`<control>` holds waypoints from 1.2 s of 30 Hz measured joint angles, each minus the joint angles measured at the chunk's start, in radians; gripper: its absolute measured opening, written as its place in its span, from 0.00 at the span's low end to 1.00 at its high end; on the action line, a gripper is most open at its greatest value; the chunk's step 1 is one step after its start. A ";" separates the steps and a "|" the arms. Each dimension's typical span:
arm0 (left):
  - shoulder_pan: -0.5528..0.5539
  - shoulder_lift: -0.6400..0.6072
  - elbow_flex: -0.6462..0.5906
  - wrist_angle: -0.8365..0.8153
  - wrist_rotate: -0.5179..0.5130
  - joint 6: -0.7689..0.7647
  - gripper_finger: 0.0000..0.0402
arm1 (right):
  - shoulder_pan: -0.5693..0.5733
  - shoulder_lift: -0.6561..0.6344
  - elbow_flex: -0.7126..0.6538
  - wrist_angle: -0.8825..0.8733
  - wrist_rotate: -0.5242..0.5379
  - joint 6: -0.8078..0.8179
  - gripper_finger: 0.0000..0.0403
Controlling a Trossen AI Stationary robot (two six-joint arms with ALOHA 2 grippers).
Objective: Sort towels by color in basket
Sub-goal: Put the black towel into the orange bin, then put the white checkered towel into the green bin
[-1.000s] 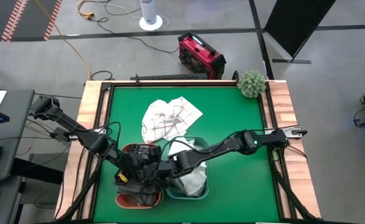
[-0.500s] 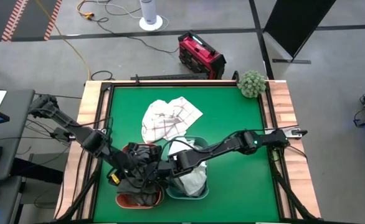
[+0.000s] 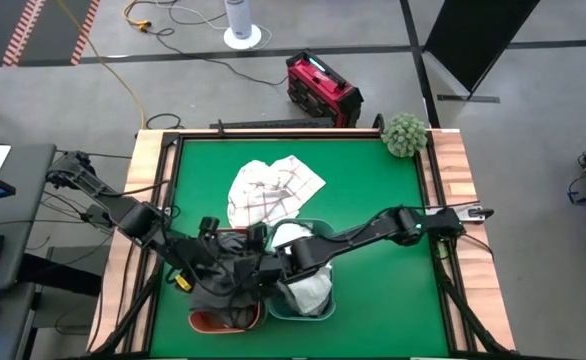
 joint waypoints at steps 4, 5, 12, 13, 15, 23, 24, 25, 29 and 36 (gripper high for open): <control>0.000 0.000 0.000 0.018 -0.100 0.014 0.58 | 0.020 -0.073 0.002 -0.039 0.004 0.041 0.70; 0.000 0.000 0.000 0.022 -0.119 0.017 0.58 | 0.025 -0.089 0.002 -0.060 0.008 0.055 0.70; -0.008 0.007 -0.059 0.143 -0.142 0.014 0.58 | 0.039 -0.145 0.003 -0.363 0.148 0.207 0.70; -0.011 0.007 -0.085 0.175 -0.140 0.014 0.58 | 0.036 -0.145 0.003 -0.416 0.152 0.235 0.70; -0.015 0.008 -0.141 0.242 -0.140 0.013 0.58 | 0.027 -0.144 -0.001 -0.508 0.154 0.297 0.70; 0.030 0.006 -0.250 0.291 -0.334 -0.094 0.56 | -0.033 -0.144 -0.029 -0.605 0.201 0.336 0.70; 0.035 0.004 -0.250 0.294 -0.330 -0.088 0.55 | -0.048 -0.144 -0.029 -0.605 0.202 0.325 0.70; 0.038 -0.003 -0.250 0.301 -0.319 -0.076 0.55 | -0.064 -0.144 -0.029 -0.601 0.202 0.311 0.70; 0.040 -0.054 -0.224 0.304 -0.255 -0.027 0.53 | -0.132 -0.144 -0.029 -0.535 0.195 0.236 0.70; 0.040 -0.181 -0.211 0.291 -0.380 0.018 0.52 | -0.302 -0.130 -0.091 -0.349 0.093 0.118 0.70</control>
